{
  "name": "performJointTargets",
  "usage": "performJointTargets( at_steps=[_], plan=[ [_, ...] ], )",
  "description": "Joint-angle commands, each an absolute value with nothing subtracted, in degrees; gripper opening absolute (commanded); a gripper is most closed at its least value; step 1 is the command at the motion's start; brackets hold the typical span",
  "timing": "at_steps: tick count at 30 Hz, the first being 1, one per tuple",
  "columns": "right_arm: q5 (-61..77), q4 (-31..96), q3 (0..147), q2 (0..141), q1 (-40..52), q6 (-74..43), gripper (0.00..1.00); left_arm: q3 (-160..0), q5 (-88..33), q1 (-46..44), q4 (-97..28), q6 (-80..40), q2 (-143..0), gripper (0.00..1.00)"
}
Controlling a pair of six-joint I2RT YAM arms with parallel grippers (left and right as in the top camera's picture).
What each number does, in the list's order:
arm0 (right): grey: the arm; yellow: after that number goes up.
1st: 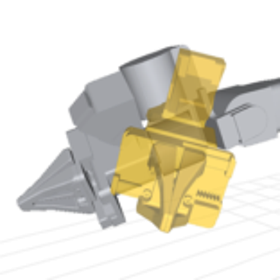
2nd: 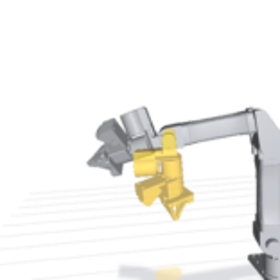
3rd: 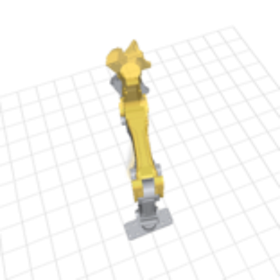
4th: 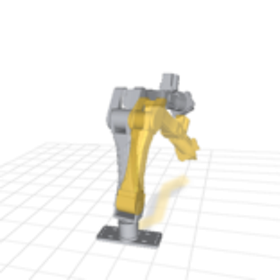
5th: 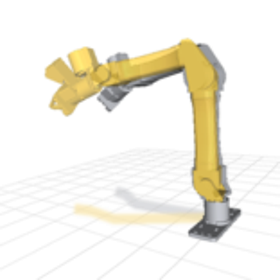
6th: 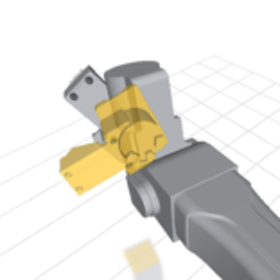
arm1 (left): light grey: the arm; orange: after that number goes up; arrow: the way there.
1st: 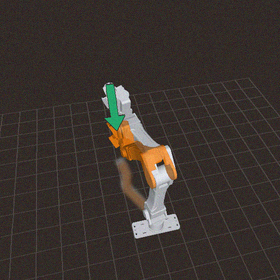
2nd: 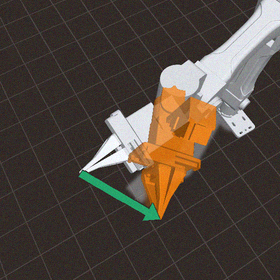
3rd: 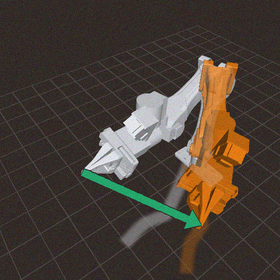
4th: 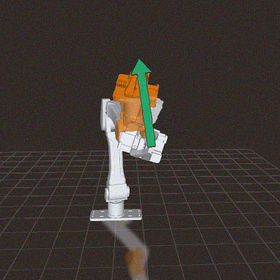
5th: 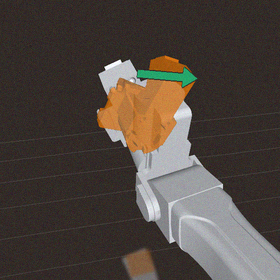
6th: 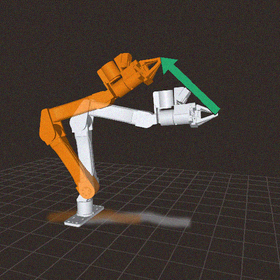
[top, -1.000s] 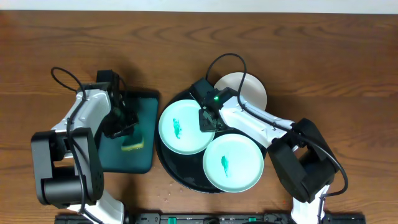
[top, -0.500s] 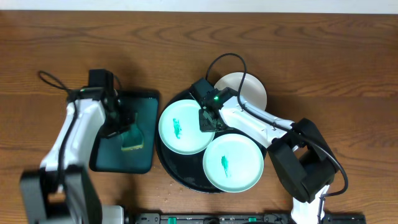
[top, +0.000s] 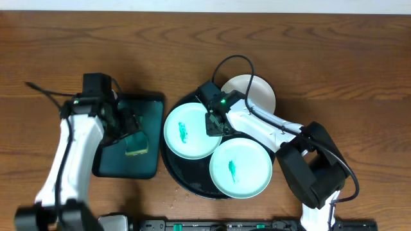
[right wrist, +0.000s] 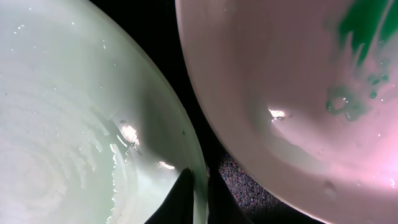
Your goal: Clean dirty plates on tray and stack at the side
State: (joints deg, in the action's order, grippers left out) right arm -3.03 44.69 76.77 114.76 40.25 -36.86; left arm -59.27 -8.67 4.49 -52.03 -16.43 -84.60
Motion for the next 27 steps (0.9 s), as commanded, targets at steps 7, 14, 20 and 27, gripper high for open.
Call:
performJointTargets(
  at_steps=[7, 14, 20, 27],
  plan=[
    [-2.52, 44.58, 76.31, 116.68, 41.15, -36.12, 0.06, -58.98, -8.16, 4.64, -47.86, -14.11, -101.60, 0.50],
    [-2.52, 44.69, 76.31, 116.68, 41.15, -36.12, 0.05, -58.98, -8.19, 4.64, -45.78, -13.98, -104.92, 0.20],
    [-2.52, 44.77, 76.31, 116.68, 41.15, -36.12, 0.04, -58.98, -8.58, 4.64, -45.25, -14.00, -104.77, 0.07],
    [-2.52, 45.25, 76.31, 116.68, 41.15, -36.10, 0.04, -58.98, -8.54, 4.62, -47.83, -14.17, -97.95, 0.07]
  ],
)
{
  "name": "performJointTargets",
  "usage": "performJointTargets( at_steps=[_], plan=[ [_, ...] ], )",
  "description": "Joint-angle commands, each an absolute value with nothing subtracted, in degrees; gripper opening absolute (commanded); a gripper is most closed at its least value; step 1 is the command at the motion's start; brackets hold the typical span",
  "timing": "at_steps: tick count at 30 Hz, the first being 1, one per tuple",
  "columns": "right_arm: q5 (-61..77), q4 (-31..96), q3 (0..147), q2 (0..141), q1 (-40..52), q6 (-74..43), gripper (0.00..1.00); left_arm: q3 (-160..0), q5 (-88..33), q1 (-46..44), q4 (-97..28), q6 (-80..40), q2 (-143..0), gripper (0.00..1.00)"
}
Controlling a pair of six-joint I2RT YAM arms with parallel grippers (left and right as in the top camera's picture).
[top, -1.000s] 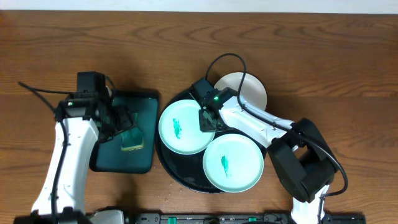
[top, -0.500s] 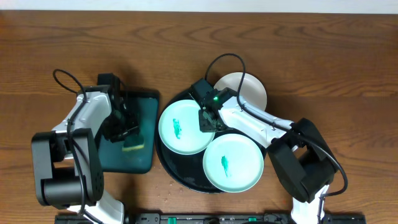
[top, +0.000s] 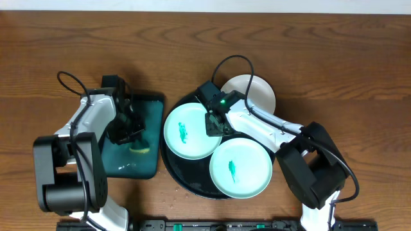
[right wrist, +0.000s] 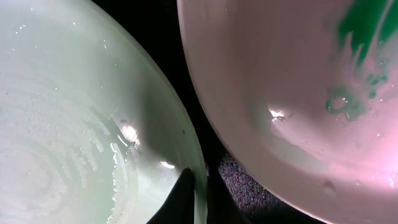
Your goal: Clean dirty plates on tray and stack at the side
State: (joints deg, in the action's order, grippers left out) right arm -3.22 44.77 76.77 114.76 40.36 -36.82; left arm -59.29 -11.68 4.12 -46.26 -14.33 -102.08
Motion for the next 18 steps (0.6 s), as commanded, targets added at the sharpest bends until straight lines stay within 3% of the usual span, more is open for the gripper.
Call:
performJointTargets(
  at_steps=[1, 10, 18],
  plan=[
    [-2.52, 45.30, 76.31, 116.68, 41.15, -36.10, 0.03, -58.98, -8.54, 4.62, -48.25, -14.17, -96.03, 0.07],
    [-2.52, 45.43, 76.31, 116.68, 41.15, -36.10, 0.03, -58.98, -8.36, 4.14, -50.06, -12.86, -79.72, 0.07],
    [-2.55, 45.28, 76.31, 116.68, 41.15, -36.10, 0.03, -58.98, -8.10, 4.14, -48.36, -10.72, -73.36, 0.07]
  ],
)
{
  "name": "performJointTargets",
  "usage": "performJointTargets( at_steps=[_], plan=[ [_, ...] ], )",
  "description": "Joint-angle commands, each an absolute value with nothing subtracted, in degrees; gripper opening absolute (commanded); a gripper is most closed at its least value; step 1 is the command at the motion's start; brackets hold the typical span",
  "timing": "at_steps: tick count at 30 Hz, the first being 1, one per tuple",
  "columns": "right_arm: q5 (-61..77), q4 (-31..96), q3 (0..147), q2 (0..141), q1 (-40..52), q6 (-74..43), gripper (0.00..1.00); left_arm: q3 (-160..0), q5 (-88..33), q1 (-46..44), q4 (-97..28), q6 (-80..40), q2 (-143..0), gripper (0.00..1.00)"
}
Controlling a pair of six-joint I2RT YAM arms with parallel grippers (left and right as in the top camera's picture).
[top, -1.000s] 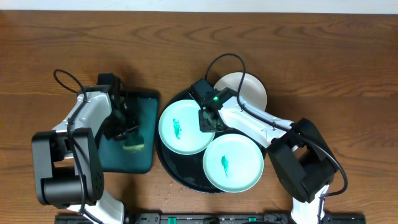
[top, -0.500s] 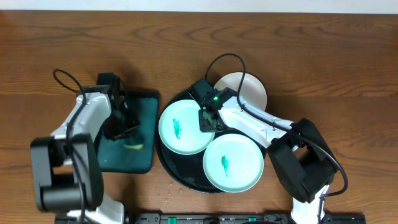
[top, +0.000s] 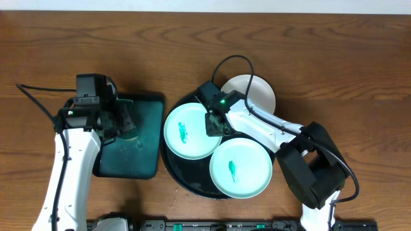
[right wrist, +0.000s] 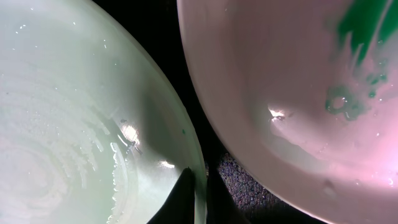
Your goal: Clean dirty plates on tray and stack at the side
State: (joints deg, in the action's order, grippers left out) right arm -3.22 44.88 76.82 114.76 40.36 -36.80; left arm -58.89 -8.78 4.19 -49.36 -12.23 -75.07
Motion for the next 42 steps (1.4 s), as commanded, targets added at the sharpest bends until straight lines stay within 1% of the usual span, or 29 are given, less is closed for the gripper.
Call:
performJointTargets(
  at_steps=[1, 7, 14, 16, 20, 22, 27, 31, 38, 39, 42],
  plan=[
    [-2.55, 45.28, 76.31, 116.68, 41.15, -36.10, 0.03, -58.98, -7.90, 4.14, -47.81, -10.72, -73.21, 0.08],
    [-2.55, 45.28, 76.31, 116.68, 41.15, -36.10, 0.03, -58.98, -1.72, 2.52, -43.24, -10.48, -72.86, 0.07],
    [-2.55, 45.21, 76.31, 116.68, 41.15, -36.07, 0.03, -58.98, 3.95, -1.48, -42.63, -10.52, -72.86, 0.08],
    [-2.55, 45.23, 76.31, 116.68, 41.15, -36.07, 0.03, -58.98, 5.74, -2.52, -42.59, -10.59, -72.86, 0.07],
    [-2.55, 45.23, 76.31, 116.68, 41.15, -36.10, 0.03, -58.98, 5.85, -3.07, -42.65, -11.84, -72.88, 0.07],
    [-2.52, 45.25, 76.31, 116.68, 41.15, -36.10, 0.03, -58.98, 5.45, -3.07, -43.64, -14.37, -73.06, 0.07],
    [-2.50, 45.47, 76.31, 116.68, 41.15, -36.12, 0.03, -58.98, -3.40, -2.92, -48.80, -18.65, -75.11, 0.07],
    [-2.52, 45.87, 76.31, 116.68, 41.15, -36.10, 0.02, -58.98, -9.96, -2.81, -50.96, -18.26, -77.80, 0.07],
    [-2.52, 45.87, 76.31, 116.68, 41.15, -36.10, 0.02, -58.98, -19.27, -2.81, -49.95, -15.25, -81.56, 0.07],
    [-2.52, 45.82, 76.31, 116.68, 41.15, -36.10, 0.02, -58.98, -23.64, -2.83, -48.99, -15.03, -81.58, 0.07],
    [-2.52, 45.63, 76.31, 116.68, 41.15, -36.10, 0.02, -58.98, -30.17, -2.83, -47.46, -15.07, -81.58, 0.07]
  ],
)
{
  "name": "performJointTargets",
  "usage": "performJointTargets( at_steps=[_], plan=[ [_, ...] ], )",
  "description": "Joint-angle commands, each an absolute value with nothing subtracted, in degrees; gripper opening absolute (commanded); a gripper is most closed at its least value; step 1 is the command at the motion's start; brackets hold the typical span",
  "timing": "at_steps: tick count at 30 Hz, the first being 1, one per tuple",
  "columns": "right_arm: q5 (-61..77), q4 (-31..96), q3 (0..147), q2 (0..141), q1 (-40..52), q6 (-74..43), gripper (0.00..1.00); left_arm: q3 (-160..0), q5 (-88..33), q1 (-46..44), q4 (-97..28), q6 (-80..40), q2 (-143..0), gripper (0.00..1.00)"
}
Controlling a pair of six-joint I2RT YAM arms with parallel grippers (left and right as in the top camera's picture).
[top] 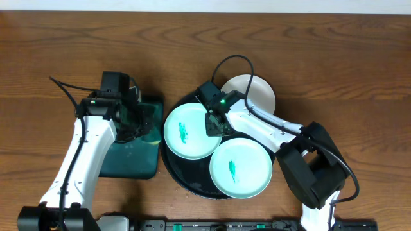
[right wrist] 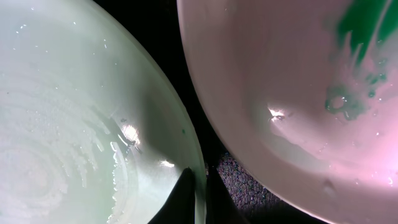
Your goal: Clean dirty plates on tray and stack at the side
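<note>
On the round black tray (top: 183, 174) lie two mint plates, each with a green smear. My right gripper (top: 214, 123) is shut on the right rim of the upper-left plate (top: 176, 144); the right wrist view shows that rim (right wrist: 186, 143) pinched between the dark fingers (right wrist: 180, 199), with soapy streaks on the plate. The second plate (top: 247, 173) lies front right, and in the wrist view it looks pinkish (right wrist: 280, 81). My left gripper (top: 141, 122) hovers at the right edge of the dark green basin (top: 128, 160), apparently shut on the sponge, which hardly shows.
A white plate (top: 255, 90) sits on the wooden table just behind the tray's right side. A black cable loops above the right arm, which stretches over the tray's right half. Bare wood lies to the far left and right.
My left gripper has moved right, from the basin's left part to its right edge beside the tray. The right gripper and both plates have not moved.
The left gripper was first down in the basin with the sponge at its tips, and it was still there a moment later. Then it stood higher over the basin's left part, and now at its right edge. The right gripper held the plate's rim throughout.
</note>
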State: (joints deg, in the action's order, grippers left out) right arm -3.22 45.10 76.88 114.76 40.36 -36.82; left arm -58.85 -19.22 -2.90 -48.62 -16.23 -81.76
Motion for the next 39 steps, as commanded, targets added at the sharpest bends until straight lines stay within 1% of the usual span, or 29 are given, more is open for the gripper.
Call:
performJointTargets(
  at_steps=[1, 3, 7, 15, 20, 25, 29, 35, 39],
  plan=[
    [-2.52, 45.60, 76.31, 116.68, 41.15, -36.10, 0.02, -58.98, -31.92, -2.87, -47.07, -15.07, -81.58, 0.07],
    [-2.52, 45.43, 76.31, 116.68, 41.15, -36.10, 0.02, -58.98, -33.89, -3.42, -46.57, -15.09, -81.76, 0.07],
    [-2.50, 45.19, 76.31, 116.68, 41.15, -36.12, 0.03, -58.98, -33.87, -5.39, -45.60, -16.29, -83.96, 0.07],
    [-2.52, 46.04, 76.31, 116.68, 41.15, -36.10, 0.02, -58.98, -33.65, -10.61, -38.37, -19.35, -94.87, 0.07],
    [-2.50, 46.19, 76.31, 116.68, 41.15, -36.12, 0.02, -58.98, -25.87, -11.99, -37.41, -23.90, -101.45, 0.07],
    [-2.50, 46.17, 76.31, 116.68, 41.15, -36.10, 0.02, -58.98, -23.73, -12.23, -37.34, -25.67, -105.60, 0.07],
    [-2.50, 46.22, 76.31, 116.68, 41.15, -36.10, 0.02, -58.98, -25.67, -14.00, -37.26, -25.63, -107.07, 0.07],
    [-2.50, 46.06, 76.31, 116.68, 41.36, -36.12, 0.02, -58.98, -32.64, -19.90, -33.39, -25.71, -107.18, 0.07],
    [-2.48, 46.54, 76.31, 116.68, 41.34, -36.12, 0.02, -58.98, -33.26, -23.40, -29.34, -29.93, -107.18, 0.07]
  ],
)
